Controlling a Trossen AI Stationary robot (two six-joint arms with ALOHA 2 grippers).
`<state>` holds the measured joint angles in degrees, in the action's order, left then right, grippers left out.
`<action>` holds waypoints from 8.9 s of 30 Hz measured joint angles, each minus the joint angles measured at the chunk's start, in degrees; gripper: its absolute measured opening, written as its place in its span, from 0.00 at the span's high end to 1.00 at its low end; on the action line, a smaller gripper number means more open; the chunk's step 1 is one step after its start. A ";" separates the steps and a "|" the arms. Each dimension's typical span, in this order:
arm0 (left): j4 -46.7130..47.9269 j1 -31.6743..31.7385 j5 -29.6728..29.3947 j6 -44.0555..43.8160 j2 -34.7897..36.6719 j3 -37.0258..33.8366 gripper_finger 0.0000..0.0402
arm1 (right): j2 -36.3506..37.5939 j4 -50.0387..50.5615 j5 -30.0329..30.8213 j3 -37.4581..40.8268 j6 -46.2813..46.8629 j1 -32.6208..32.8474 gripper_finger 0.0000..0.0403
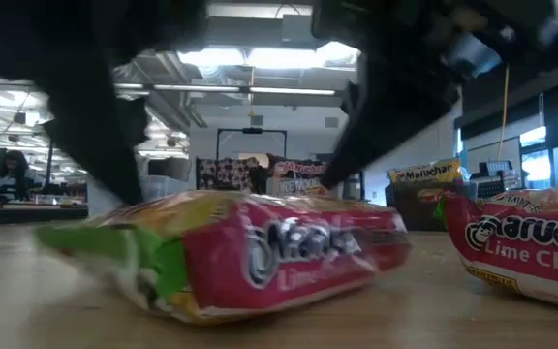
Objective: Sort Maruchan noodles
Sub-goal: Put the green noodle pack into the left transparent bin
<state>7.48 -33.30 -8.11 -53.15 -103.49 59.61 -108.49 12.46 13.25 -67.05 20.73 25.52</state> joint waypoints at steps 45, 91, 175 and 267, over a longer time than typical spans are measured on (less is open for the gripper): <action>9.71 -4.07 -22.55 -5.46 0.41 0.00 0.42 | 11.79 -6.83 -9.69 15.70 2.22 -8.40 0.60; -7.17 -1.95 -27.57 1.32 -11.24 0.02 0.42 | 0.23 -55.35 -27.05 26.79 24.69 -10.41 0.34; 10.04 17.09 6.59 21.66 5.97 0.07 0.70 | 1.64 -47.73 -16.17 17.04 -2.24 -11.54 0.49; 44.42 92.74 -6.28 78.58 9.27 4.52 0.70 | 9.53 -23.03 6.70 19.39 2.03 -3.04 0.34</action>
<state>51.90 59.45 -14.39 25.43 -94.21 64.14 -98.96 -10.57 19.95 -47.66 22.76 22.48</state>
